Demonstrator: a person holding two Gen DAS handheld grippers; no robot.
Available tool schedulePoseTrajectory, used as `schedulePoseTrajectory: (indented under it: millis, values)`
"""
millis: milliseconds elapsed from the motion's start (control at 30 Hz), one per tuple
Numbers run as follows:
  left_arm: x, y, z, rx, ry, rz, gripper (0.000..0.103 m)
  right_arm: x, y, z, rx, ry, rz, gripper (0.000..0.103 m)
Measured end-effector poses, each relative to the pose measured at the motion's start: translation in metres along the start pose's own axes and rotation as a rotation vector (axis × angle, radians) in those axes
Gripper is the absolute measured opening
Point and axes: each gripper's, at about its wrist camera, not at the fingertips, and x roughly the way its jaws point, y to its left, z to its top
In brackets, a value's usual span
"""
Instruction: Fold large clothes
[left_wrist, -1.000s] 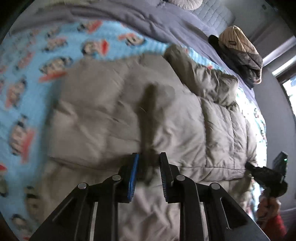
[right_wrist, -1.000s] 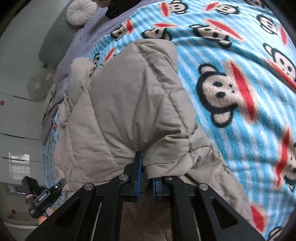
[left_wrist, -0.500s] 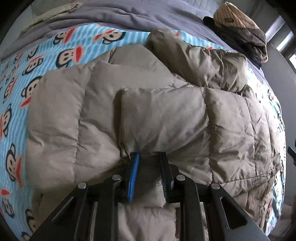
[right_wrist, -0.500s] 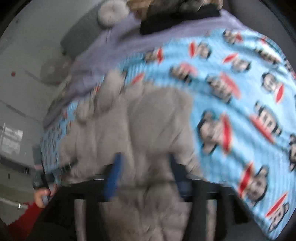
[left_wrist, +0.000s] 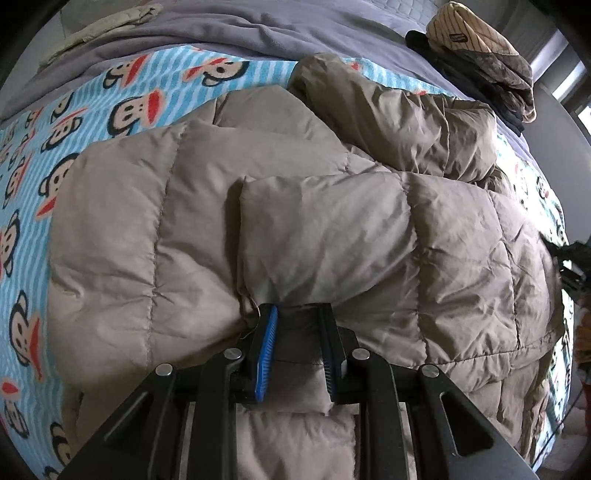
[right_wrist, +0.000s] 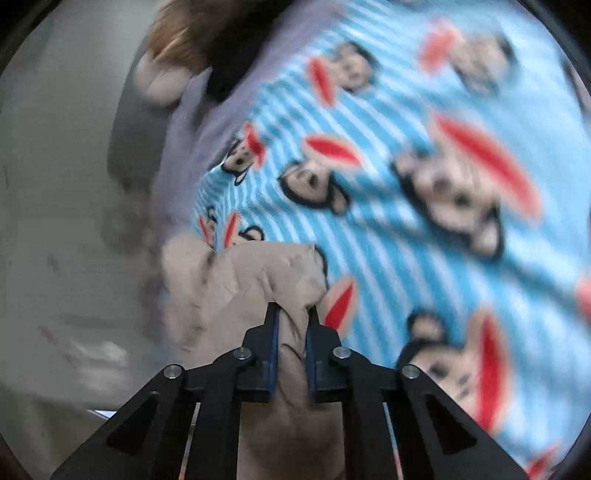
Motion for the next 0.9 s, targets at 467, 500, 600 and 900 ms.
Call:
schedulePoseTrajectory:
  millis: [467, 500, 600, 900]
  values:
    - [-0.042, 0.008, -0.007, 0.011, -0.034, -0.023, 0.025, -0.070, 0.029, -0.062, -0.193, -0.098, -0.239, 0.013]
    - [-0.037, 0.009, -0.011, 0.015, -0.017, -0.002, 0.025, -0.071, 0.036, -0.074, -0.223, -0.086, -0.232, 0.013]
    - [-0.023, 0.014, -0.016, -0.003, -0.014, 0.008, 0.025, -0.062, 0.048, -0.098, -0.297, -0.042, -0.242, 0.013]
    - [-0.004, 0.019, -0.002, -0.047, -0.050, 0.024, 0.025, -0.011, 0.028, -0.104, -0.273, 0.009, -0.316, 0.010]
